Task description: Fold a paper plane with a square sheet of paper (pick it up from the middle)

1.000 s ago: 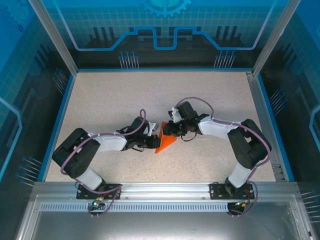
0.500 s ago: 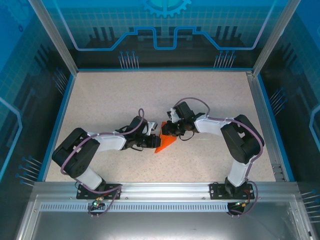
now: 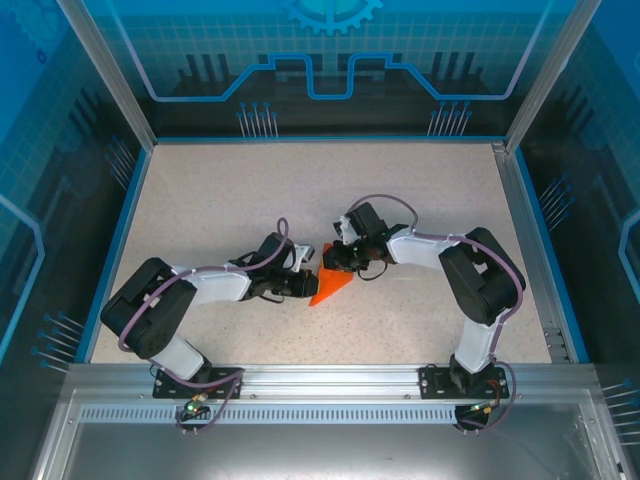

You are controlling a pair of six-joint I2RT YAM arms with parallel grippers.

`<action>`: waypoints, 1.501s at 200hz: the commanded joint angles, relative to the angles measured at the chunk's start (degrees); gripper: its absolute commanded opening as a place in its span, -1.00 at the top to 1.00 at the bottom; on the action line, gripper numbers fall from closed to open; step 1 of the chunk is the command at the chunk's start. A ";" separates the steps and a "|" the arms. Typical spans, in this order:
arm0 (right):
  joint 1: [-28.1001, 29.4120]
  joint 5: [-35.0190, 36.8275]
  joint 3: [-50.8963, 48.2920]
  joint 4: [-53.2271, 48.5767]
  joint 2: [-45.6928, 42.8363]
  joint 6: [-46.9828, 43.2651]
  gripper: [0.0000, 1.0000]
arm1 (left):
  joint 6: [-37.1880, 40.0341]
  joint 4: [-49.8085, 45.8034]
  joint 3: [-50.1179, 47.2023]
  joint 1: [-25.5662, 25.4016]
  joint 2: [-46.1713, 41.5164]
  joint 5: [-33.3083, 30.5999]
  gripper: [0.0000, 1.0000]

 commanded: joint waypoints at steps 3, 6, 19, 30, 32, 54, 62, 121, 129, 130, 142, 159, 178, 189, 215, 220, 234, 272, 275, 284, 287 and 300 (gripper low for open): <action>0.05 0.65 -0.14 -1.28 -0.97 0.13 0.61 | 1.46 -0.65 -0.44 0.50 0.24 0.60 0.88; 0.02 0.69 -0.25 -1.40 -1.20 0.09 0.61 | 1.42 -0.74 -0.38 0.52 0.41 0.53 0.89; 0.02 0.65 -0.41 -1.78 -1.87 -0.15 0.60 | 1.07 -0.69 -0.39 0.50 1.18 0.49 0.91; 0.02 0.51 -0.51 -2.06 -2.29 -0.52 0.60 | 0.60 0.01 -0.67 0.55 1.53 0.76 0.93; 0.02 0.39 -0.56 -2.17 -2.38 -0.57 0.60 | 0.52 0.02 -0.68 0.51 1.61 0.78 0.93; 0.19 0.17 -0.82 -2.42 -3.58 -0.80 0.58 | 0.15 0.27 -0.68 0.59 2.23 1.49 0.96; 0.19 0.21 -1.07 -2.34 -4.19 -0.79 0.58 | 0.08 0.29 -0.60 0.63 2.56 1.74 0.97; 0.80 -0.61 -1.32 -1.29 -4.38 -0.36 0.56 | -1.44 2.74 -0.69 3.19 4.68 6.67 0.99; 0.96 -0.81 -1.09 -1.23 -3.93 -0.40 0.57 | -1.61 2.84 -0.53 3.59 4.88 7.59 0.98; 1.02 -0.85 -1.01 -1.25 -3.90 -0.42 0.57 | -1.65 2.88 -0.52 3.67 4.93 7.70 0.99; 1.12 -0.80 -0.54 -1.19 -3.20 -0.44 0.57 | -1.83 3.33 -0.50 4.18 5.10 8.79 0.99; 1.16 -1.13 -0.01 -0.90 -2.42 -0.27 0.57 | -1.93 3.59 -0.33 4.75 5.30 10.28 0.98; 1.33 -1.62 0.42 -0.25 -1.97 -0.13 0.57 | -1.91 3.34 0.19 5.26 5.54 11.60 0.97; 1.33 -1.97 0.77 -0.07 -1.70 -0.09 0.56 | -1.81 3.28 0.42 5.33 5.59 12.29 0.97; 1.51 -3.71 1.24 1.24 -0.73 0.16 0.55 | -1.22 3.03 1.07 5.33 5.65 13.14 0.97; 1.44 -4.03 1.39 1.43 -0.40 0.16 0.55 | -1.04 2.87 1.20 5.33 5.67 13.38 0.96; 1.60 -4.94 2.01 1.59 0.59 0.01 0.53 | -0.69 3.02 1.41 5.34 5.56 14.05 0.96; 0.94 2.04 3.28 -2.33 3.10 0.11 0.56 | 0.05 1.68 2.14 5.33 5.81 14.14 0.96; 0.90 2.32 3.35 -2.38 3.30 -0.01 0.56 | 0.05 1.69 2.14 5.34 5.78 14.10 0.96; 0.60 2.33 3.43 -2.60 4.01 -0.13 0.57 | 0.10 1.70 2.13 5.33 5.76 14.14 0.96; 0.55 2.56 3.39 -2.78 4.12 -0.17 0.57 | 0.14 1.58 2.13 5.33 5.75 14.14 0.96; 0.50 4.17 3.38 -3.55 4.35 -0.35 0.58 | 0.35 1.19 2.07 5.33 5.72 13.78 0.95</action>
